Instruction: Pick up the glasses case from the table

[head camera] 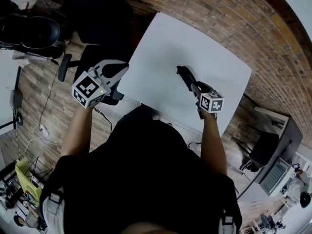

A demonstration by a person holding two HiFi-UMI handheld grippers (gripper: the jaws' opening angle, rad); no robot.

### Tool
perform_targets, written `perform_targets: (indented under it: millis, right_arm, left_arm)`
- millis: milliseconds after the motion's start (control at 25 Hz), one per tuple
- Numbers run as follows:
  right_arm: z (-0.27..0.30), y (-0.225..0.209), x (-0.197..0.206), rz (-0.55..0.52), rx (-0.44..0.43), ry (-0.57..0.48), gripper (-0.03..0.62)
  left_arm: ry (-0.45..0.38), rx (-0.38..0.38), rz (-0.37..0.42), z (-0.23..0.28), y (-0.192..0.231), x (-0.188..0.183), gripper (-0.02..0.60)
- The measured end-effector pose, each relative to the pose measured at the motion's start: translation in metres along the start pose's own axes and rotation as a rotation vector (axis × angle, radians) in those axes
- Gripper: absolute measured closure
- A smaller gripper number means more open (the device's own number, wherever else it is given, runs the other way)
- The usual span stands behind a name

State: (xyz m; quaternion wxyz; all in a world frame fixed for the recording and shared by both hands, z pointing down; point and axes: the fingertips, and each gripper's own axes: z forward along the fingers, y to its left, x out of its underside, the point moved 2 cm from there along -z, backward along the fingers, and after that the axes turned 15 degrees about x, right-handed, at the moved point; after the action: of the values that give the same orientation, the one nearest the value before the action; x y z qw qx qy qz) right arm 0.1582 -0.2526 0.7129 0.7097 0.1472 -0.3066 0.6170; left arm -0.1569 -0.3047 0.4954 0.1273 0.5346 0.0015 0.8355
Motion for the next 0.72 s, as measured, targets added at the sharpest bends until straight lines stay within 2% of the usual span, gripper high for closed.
perform_targets:
  millis: [720]
  right_arm:
    - [0.035, 0.000, 0.018, -0.097, 0.006, 0.116, 0.346]
  left_arm:
    - [0.020, -0.015, -0.028, -0.004, 0.011, 0.010, 0.569]
